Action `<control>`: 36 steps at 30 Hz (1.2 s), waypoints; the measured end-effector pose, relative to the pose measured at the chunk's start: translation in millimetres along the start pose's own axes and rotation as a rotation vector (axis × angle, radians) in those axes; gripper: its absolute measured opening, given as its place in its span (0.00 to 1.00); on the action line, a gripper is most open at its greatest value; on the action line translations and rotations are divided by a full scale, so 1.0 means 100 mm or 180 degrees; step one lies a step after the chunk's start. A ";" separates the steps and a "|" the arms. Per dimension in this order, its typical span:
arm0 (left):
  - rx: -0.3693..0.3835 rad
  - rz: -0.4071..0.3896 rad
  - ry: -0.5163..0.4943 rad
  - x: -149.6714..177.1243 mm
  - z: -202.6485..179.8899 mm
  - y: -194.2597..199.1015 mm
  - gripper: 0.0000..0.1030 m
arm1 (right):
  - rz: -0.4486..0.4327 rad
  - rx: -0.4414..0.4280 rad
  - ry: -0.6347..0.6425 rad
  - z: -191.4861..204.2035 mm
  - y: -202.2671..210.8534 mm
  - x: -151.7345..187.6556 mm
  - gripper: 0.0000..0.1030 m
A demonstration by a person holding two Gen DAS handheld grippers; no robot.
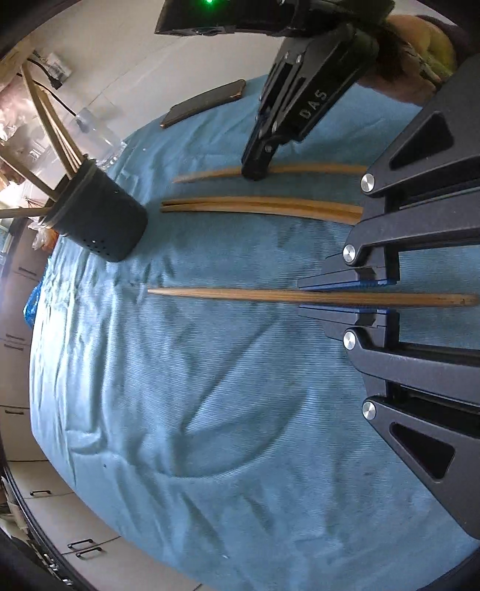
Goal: Organize utensils
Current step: 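Grasp a wooden chopstick with the left tool while the right tool grasps another, then lift both held chopsticks upright and carry them toward the black cup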
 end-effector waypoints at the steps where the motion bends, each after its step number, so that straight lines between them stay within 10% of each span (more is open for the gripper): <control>1: 0.0007 0.0037 -0.0009 0.02 0.00 0.01 0.06 | 0.0046 0.0030 0.0019 -0.04 0.03 0.04 0.13; 20: -0.0310 0.0062 -0.0255 -0.74 -0.09 -0.32 0.12 | 0.0179 0.0283 -0.0011 -0.44 -0.02 -0.25 0.19; 36: -0.0379 -0.0450 -0.0314 -0.79 -0.18 0.04 0.06 | -0.0400 0.0212 -0.0049 -0.38 0.30 -0.45 0.07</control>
Point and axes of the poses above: each gripper's, at about its wrist camera, not at the fingertips, and y roughly against the way its jaws point, z to its left, x to its underside, the point moved 4 cm from there along -y, roughly the way its jaws point, and after that the axes turned 7 degrees about -x, right-handed, at the moved point
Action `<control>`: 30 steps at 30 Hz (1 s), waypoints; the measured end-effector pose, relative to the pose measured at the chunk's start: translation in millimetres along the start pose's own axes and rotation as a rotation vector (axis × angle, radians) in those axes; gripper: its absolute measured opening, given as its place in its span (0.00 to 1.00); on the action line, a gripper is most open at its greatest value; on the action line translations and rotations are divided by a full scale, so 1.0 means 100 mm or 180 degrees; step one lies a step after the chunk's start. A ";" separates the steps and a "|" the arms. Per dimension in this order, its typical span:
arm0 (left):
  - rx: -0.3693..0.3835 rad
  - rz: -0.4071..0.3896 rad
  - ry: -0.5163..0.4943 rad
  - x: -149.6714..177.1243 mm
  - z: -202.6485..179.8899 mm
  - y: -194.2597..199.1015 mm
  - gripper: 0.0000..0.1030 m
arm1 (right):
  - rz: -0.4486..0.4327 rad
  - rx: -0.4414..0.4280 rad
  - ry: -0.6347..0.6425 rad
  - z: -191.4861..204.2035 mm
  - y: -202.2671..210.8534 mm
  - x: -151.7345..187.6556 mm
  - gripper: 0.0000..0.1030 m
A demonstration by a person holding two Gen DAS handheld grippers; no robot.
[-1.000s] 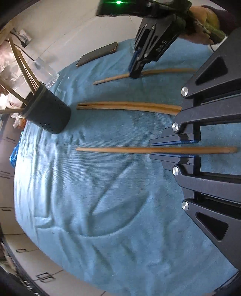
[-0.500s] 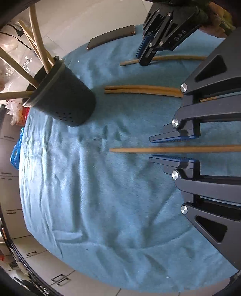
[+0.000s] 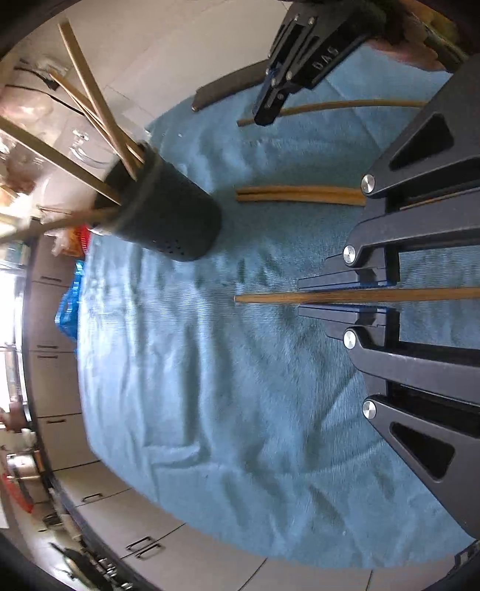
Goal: Organize utensils
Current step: 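Lift both held chopsticks upright and carry them toward the black cup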
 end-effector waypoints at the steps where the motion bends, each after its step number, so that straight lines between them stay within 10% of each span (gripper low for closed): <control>1: -0.0008 -0.0048 -0.0011 0.00 0.00 0.07 0.06 | -0.0078 -0.0015 0.0016 0.01 0.10 -0.02 0.07; 21: -0.0195 -0.0862 -0.0272 0.21 -0.23 1.30 0.06 | -0.0902 -0.0185 0.0096 0.10 1.42 0.14 0.07; 30: -0.0136 -0.0682 -0.0148 0.19 -0.13 1.11 0.06 | -0.0468 -0.0391 -0.0211 -0.14 1.03 0.24 0.08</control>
Point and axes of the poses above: each gripper's, at about its wrist camera, not at the fingertips, and y roughly against the way its jaws point, z to its left, x to its underside, the point moved 4 cm from there along -y, roughly the way its jaws point, and after that the axes turned 7 degrees about -x, right-handed, at the moved point
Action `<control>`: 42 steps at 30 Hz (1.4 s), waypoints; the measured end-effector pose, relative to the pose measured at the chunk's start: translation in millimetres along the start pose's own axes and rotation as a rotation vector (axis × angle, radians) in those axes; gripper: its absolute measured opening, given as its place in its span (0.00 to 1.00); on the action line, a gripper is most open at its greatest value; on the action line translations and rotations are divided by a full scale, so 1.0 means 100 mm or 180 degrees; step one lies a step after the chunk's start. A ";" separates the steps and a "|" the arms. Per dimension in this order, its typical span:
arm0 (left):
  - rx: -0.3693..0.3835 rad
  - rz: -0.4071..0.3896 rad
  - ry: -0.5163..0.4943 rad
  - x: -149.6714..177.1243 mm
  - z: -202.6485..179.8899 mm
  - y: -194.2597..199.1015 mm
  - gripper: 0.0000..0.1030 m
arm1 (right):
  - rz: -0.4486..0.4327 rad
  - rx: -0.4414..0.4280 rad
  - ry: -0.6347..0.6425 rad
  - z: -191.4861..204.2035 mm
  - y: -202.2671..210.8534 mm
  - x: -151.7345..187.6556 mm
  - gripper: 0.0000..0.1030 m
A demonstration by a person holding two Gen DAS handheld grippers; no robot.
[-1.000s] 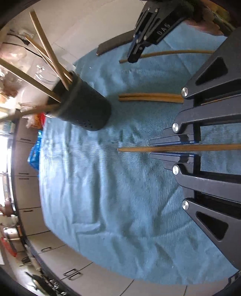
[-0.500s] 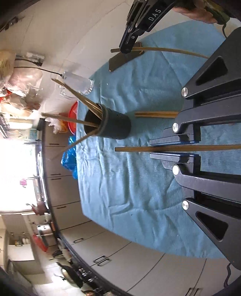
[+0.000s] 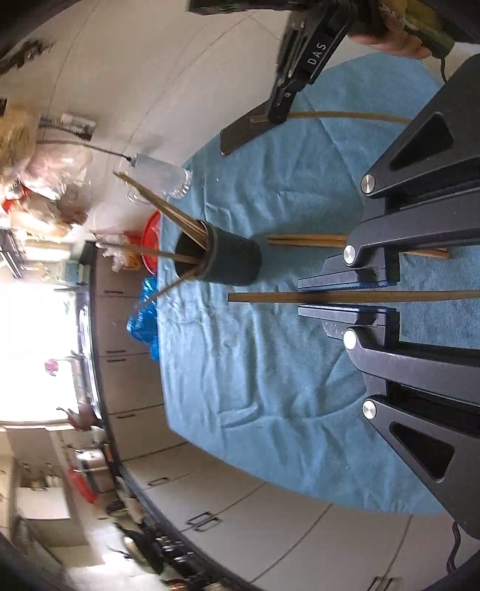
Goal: Organize utensils
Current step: 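Lift both held chopsticks upright and carry them toward the black cup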
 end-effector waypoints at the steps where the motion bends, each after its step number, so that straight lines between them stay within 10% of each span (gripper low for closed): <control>1: 0.0008 0.0035 0.0021 0.01 0.02 -0.04 0.06 | 0.0028 -0.0008 -0.0052 -0.06 -0.04 0.02 0.08; 42: 0.0170 -0.0708 0.0117 -0.79 0.24 0.87 0.06 | -0.1000 -0.0137 0.0318 0.47 0.87 -0.74 0.08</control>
Point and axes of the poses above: each gripper's, at about its wrist camera, not at the fingertips, and y roughly against the way its jaws point, z to its left, x to its underside, the point moved 4 cm from there along -y, roughly the way its jaws point, and after that the axes turned 7 degrees about -x, right-handed, at the moved point
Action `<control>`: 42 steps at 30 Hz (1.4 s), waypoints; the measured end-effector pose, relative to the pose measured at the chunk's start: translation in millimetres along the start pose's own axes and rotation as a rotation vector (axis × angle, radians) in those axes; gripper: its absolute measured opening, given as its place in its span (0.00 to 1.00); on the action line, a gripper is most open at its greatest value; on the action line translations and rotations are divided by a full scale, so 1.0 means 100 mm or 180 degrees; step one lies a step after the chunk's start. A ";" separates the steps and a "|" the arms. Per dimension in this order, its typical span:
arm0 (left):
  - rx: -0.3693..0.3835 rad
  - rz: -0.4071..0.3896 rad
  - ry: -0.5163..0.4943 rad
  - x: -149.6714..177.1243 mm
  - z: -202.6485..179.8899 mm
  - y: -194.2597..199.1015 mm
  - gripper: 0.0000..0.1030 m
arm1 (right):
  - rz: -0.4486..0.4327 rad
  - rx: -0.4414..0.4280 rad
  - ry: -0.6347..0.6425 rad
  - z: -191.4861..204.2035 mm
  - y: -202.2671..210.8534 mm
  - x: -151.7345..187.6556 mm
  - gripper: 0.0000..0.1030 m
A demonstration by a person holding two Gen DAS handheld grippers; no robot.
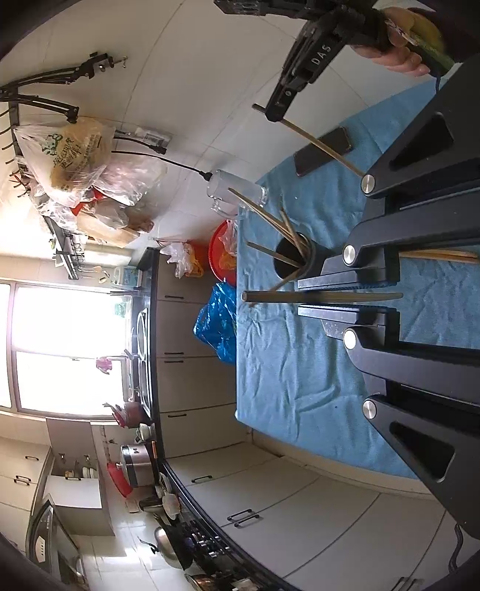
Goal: Organize utensils
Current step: 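Lift both held chopsticks upright and carry them toward the black cup, then lower the chopsticks into the black cup and open both tools to release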
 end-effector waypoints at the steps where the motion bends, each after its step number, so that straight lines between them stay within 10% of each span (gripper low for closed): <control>1: 0.0009 -0.0011 -0.0002 -0.04 0.00 0.00 0.06 | 0.0001 -0.0006 -0.0006 0.00 0.00 -0.02 0.08; 29: 0.0035 -0.0502 0.0085 -1.20 -0.43 -0.75 0.06 | -0.0426 0.0039 -0.0233 -0.12 -0.53 -0.94 0.08; 42: 0.0132 -0.0227 0.0038 -1.12 -0.50 -1.41 0.06 | -0.0451 0.0061 -0.0286 -0.23 -1.06 -0.97 0.08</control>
Point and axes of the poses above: each gripper's, at about its wrist camera, not at the fingertips, and y roughly against the way its jaws point, z to its left, x to its underside, the point moved 4 cm from there along -y, roughly the way its jaws point, and after that the axes turned 7 degrees about -x, right-handed, at the moved point
